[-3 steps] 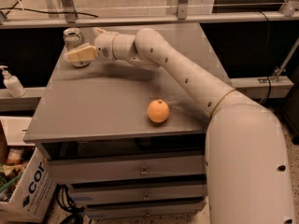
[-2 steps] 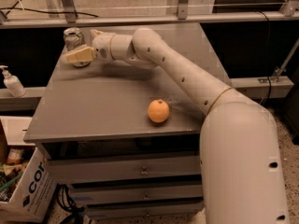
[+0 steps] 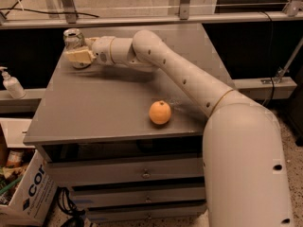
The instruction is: Pick 7up can
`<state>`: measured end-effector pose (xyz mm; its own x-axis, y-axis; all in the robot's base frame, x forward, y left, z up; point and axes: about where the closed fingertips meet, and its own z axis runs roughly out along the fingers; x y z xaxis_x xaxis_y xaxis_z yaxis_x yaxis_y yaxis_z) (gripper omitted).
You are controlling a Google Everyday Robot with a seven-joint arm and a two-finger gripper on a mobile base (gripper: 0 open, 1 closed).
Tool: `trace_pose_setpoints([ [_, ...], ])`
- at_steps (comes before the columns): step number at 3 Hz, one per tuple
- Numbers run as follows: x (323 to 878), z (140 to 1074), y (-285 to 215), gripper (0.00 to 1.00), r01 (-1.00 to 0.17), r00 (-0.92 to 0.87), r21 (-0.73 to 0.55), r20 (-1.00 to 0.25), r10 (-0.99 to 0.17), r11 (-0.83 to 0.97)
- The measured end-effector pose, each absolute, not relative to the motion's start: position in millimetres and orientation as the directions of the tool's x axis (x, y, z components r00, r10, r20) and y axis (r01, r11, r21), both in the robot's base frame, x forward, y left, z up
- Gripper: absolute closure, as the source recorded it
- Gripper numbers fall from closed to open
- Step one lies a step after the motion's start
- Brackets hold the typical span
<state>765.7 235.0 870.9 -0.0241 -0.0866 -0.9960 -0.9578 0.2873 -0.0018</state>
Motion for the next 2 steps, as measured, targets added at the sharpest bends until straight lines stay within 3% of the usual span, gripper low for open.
trace_pose_setpoints([
  [2,742.5,890.7,216.8,0.87,-0.961,0.005,-0.029,-0.996,-0.087,0.275],
])
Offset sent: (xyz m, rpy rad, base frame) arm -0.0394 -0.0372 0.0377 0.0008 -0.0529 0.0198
